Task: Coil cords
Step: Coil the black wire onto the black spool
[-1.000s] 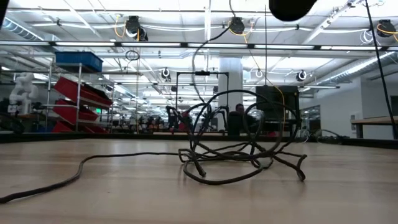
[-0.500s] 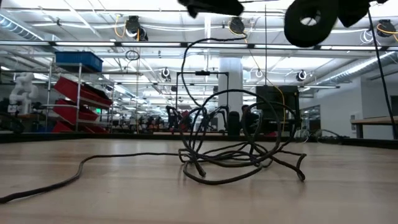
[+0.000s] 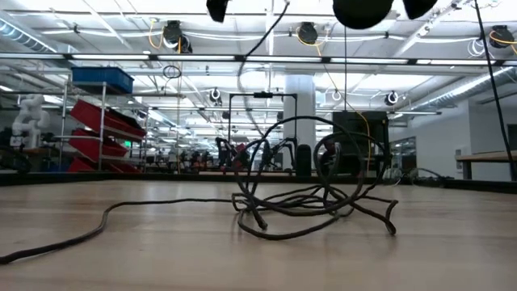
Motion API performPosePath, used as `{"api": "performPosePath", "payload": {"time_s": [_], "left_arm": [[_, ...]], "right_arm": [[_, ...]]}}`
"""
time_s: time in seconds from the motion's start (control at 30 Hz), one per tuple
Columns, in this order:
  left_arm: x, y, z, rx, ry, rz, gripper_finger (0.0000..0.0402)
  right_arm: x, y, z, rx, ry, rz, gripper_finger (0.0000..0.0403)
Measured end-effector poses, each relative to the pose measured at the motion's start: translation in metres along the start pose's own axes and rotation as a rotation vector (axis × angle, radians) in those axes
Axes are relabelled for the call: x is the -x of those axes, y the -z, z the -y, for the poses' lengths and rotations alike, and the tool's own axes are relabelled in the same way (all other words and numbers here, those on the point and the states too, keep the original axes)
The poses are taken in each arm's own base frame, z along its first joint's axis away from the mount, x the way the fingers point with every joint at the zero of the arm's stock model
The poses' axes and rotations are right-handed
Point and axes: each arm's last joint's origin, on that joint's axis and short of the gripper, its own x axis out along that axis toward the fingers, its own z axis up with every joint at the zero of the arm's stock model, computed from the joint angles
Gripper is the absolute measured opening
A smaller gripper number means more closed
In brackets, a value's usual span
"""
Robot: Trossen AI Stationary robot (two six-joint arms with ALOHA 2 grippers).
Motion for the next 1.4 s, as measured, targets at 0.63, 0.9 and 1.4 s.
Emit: {"api": "performPosePath", "payload": {"time_s": [0.63,0.9,1.4], "left_arm": [[0.009,-0.016,0.002,0.024,-0.006,0.097,0.0],[0.009,-0.01,0.001,0.01,-0.063,0.036,0.0],[0.015,-0.008,0.022,-0.009,0.008,0.008,0.0]], "right_arm": [[-0.041,0.0,0.016,0.022,-0.163,-0.004,0.0],[-0.038,-0.008,0.011,0.027,-0.214,0.011,0.0],[-0.037,-0.016,0.014,0.023,-0.104,0.041,0.0]]}}
